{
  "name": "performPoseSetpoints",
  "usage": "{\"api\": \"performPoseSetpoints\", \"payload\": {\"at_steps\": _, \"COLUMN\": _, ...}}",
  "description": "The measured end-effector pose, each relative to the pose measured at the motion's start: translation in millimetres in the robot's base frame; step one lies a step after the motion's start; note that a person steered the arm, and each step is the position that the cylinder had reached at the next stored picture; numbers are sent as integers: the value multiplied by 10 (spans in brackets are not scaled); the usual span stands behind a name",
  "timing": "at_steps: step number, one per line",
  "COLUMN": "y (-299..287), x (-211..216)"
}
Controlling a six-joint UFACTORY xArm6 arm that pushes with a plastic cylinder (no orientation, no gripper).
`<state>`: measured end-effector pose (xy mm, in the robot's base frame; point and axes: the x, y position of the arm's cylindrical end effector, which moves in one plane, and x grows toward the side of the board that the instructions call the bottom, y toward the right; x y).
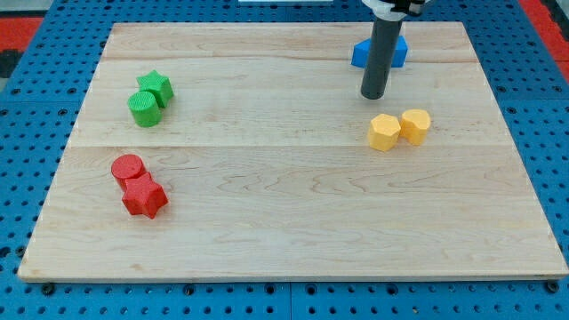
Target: Push the green circle along with green star towards up
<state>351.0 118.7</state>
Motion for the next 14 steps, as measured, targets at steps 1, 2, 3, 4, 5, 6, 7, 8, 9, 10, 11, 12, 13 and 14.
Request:
{"api": "performPoseSetpoints", "payload": {"at_steps": 1, "y": 1, "x": -1}}
{"api": "performPoseSetpoints", "payload": {"at_steps": 2, "y": -67, "x": -1}}
{"api": "performPoseSetpoints", "payload": {"at_steps": 3, "y": -533, "x": -1}}
{"api": "performPoseSetpoints", "payload": {"at_steps": 4, "y": -766, "x": -1}}
{"api": "performPoseSetpoints", "payload": {"at_steps": 5, "y": -929, "x": 59}}
{"api": "performPoseSetpoints", "payload": {"at_steps": 6, "y": -930, "x": 145}}
{"api": "performPoseSetpoints", "payload": {"at_steps": 7, "y": -894, "x": 431}}
{"api": "performPoseSetpoints", "payload": {"at_steps": 8, "y": -909, "x": 706}}
{"api": "performPoseSetpoints", "payload": {"at_steps": 9, "y": -1029, "x": 709}}
{"api": "performPoseSetpoints", "payload": {"at_steps": 10, "y": -1202, "x": 753}}
{"api": "performPoseSetpoints", "payload": {"at_steps": 11, "y": -1785, "x": 753}}
{"api": "performPoseSetpoints", "payload": {"at_steps": 12, "y": -2380, "x": 753}}
{"api": "performPoseSetpoints", "payload": {"at_steps": 13, "y": -3130, "x": 697}}
{"api": "performPoseSetpoints", "payload": {"at_steps": 14, "y": -3251, "x": 452}}
